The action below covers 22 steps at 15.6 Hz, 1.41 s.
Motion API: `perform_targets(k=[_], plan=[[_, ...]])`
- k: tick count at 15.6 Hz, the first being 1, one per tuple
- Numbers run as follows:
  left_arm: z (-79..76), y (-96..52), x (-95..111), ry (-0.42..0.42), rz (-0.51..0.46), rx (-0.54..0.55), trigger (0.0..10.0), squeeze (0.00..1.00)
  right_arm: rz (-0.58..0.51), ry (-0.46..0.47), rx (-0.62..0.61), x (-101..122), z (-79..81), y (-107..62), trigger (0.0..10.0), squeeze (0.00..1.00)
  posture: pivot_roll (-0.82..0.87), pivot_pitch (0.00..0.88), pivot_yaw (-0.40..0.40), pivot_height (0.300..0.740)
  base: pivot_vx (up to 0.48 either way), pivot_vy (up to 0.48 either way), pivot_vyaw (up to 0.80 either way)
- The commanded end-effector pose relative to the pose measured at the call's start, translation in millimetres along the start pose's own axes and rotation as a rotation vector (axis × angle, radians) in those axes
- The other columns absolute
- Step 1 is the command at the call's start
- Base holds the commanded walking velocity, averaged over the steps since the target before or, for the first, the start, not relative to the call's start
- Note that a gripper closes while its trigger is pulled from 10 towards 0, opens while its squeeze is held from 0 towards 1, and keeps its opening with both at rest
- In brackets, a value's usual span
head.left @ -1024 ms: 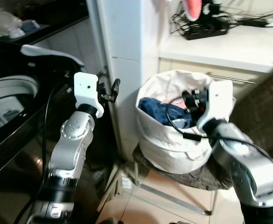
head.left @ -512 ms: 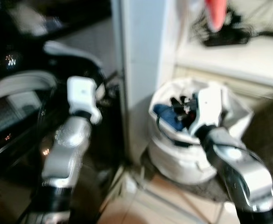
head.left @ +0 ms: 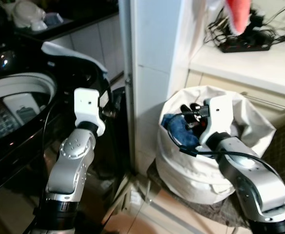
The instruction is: Clothes washing
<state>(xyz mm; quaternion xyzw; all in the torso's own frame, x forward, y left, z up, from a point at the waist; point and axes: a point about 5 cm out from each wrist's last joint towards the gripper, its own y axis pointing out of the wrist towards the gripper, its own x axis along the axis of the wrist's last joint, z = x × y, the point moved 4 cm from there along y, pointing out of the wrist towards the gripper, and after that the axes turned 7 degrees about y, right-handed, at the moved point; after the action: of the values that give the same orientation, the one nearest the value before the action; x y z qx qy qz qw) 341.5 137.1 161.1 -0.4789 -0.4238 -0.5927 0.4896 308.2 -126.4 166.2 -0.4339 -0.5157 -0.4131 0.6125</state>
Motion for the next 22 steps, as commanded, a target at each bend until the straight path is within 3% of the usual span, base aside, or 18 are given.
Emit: perform_targets(k=[1, 7, 14, 18, 22], plan=[[-6.3, -0.8, 0, 0.027, -0.002, -0.037, 10.0, 0.00, 0.008, -0.002, -0.035, 0, -7.5, -1.5, 10.0, 0.00, -0.03, 0.000, 0.028, 0.740, 0.000, 0.000, 0.00], [-8.6, -9.8, -5, 0.047, 0.044, -0.113, 10.0, 0.00, 0.024, 0.009, -0.065, -3, -13.1, -17.8, 10.0, 0.00, -0.01, 0.000, 0.034, 0.740, 0.000, 0.000, 0.00], [-35.3, -37.0, -16, 0.048, 0.128, -0.246, 10.0, 0.00, 0.093, 0.073, -0.092, -21, -3.2, -40.7, 10.0, 0.00, 0.01, 0.024, 0.092, 0.740, 0.000, 0.000, 0.00], [-31.5, -46.9, -22, 0.039, 0.179, -0.243, 10.0, 0.00, 0.116, 0.093, -0.105, -24, -0.7, -48.8, 10.0, 0.00, 0.03, 0.105, 0.100, 0.740, 0.000, 0.000, 0.00], [-29.0, -59.2, -28, 0.026, 0.213, -0.210, 10.0, 0.00, 0.134, 0.083, -0.113, -24, -3.0, -57.6, 10.0, 0.00, 0.01, 0.115, 0.080, 0.740, 0.000, 0.000, 0.00]])
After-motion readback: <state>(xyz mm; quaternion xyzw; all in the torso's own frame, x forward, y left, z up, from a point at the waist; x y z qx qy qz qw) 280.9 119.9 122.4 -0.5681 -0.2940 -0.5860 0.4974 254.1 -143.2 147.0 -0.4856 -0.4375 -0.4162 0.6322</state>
